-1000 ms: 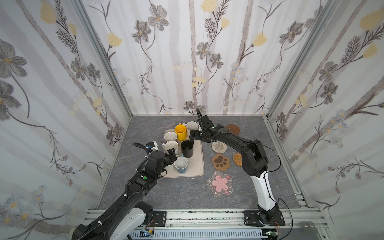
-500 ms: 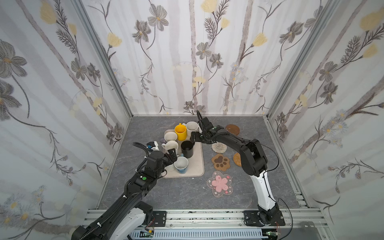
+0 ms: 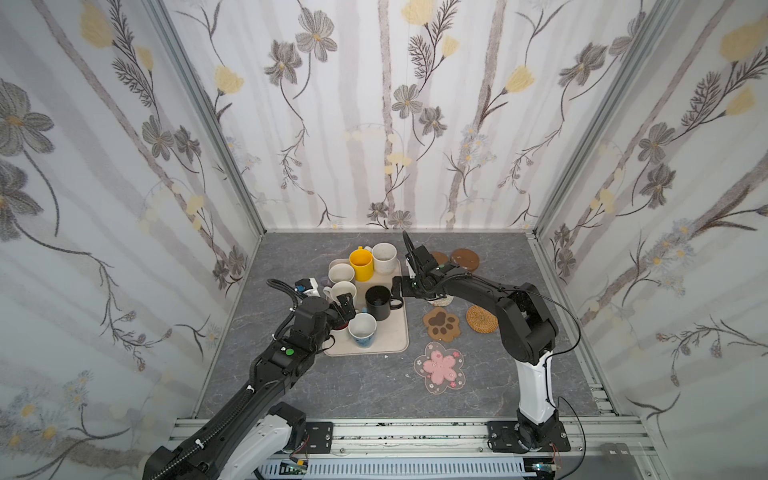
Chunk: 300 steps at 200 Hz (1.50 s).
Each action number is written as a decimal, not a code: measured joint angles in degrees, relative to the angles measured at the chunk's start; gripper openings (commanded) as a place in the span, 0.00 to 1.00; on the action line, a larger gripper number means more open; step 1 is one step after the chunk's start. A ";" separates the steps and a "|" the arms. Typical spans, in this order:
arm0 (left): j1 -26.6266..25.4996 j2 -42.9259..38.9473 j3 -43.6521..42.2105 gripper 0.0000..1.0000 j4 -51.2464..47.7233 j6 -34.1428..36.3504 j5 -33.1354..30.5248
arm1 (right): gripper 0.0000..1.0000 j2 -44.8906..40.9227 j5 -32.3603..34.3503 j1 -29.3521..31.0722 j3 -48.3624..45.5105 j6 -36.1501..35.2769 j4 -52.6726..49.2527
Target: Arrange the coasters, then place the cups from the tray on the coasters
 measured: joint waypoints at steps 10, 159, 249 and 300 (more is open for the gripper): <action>0.00 0.35 0.15 1.00 0.00 0.00 0.02 | 1.00 -1.75 0.28 0.24 -2.38 -0.63 0.87; 1.14 1.75 3.58 1.00 -0.02 4.33 4.00 | 0.65 -18.05 0.98 2.01 -13.20 -19.26 3.63; 1.95 0.15 2.01 1.00 -0.02 4.42 7.26 | 0.70 -11.96 -0.35 8.20 -9.16 -26.16 -0.63; 1.97 0.17 1.88 1.00 0.00 4.00 7.72 | 0.60 -8.31 -0.61 8.55 -5.84 -27.74 -2.21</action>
